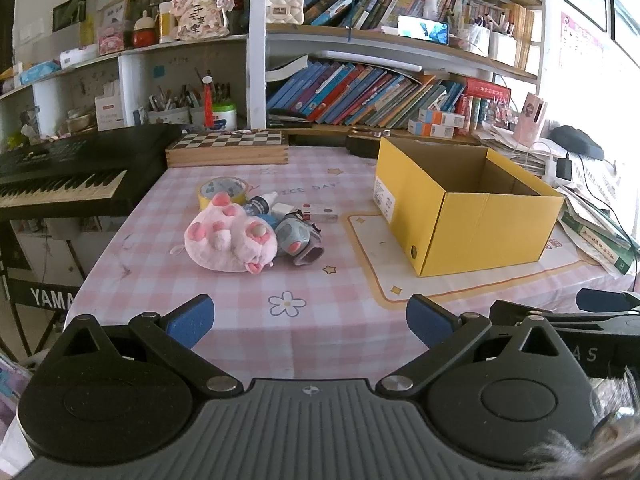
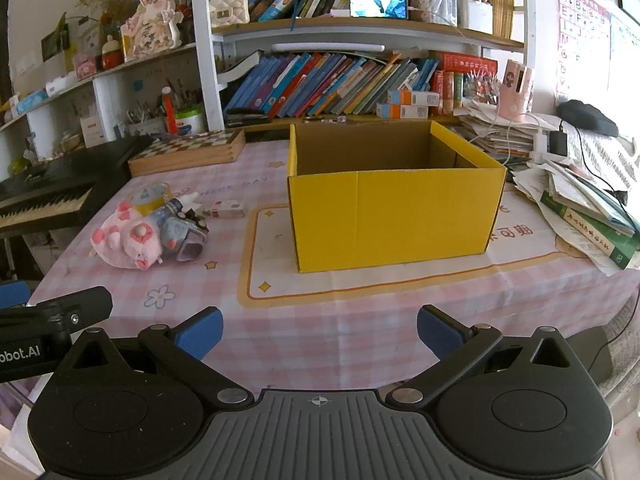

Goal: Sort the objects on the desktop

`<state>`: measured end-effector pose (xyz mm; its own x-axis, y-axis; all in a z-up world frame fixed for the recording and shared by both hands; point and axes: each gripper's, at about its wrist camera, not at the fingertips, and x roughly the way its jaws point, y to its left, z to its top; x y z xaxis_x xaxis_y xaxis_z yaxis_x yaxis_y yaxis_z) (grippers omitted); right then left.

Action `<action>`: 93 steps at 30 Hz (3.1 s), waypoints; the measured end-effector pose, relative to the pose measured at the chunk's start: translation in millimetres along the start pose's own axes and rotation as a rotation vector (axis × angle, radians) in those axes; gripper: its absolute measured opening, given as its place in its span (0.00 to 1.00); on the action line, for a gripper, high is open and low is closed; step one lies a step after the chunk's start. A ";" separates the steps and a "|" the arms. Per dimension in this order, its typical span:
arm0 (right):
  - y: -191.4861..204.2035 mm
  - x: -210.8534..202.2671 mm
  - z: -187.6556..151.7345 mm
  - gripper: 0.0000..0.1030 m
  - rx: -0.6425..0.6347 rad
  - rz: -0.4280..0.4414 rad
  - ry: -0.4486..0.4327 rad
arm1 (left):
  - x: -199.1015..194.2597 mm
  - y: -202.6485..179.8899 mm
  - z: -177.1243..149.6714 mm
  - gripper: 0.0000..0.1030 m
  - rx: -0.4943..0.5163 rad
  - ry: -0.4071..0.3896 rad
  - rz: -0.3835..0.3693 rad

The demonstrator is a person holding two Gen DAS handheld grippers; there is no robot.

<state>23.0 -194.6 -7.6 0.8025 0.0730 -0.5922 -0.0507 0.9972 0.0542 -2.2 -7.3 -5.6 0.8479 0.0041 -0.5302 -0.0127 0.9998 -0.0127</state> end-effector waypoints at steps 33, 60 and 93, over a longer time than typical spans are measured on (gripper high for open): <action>14.8 1.1 0.4 1.00 -0.013 0.019 0.002 | 0.3 11.4 1.8 1.00 -0.027 0.008 0.001; 70.5 38.2 17.7 1.00 -0.152 0.136 0.035 | 15.7 73.0 10.1 1.00 -0.162 0.025 0.077; 111.3 189.7 81.7 0.91 -0.254 0.324 0.168 | 190.7 105.7 79.0 1.00 -0.212 0.136 0.117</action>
<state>218.2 -70.8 -48.3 0.6146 0.3622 -0.7008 -0.4448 0.8928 0.0713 200.1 100.5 -41.1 0.7555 0.1024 -0.6471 -0.2290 0.9667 -0.1145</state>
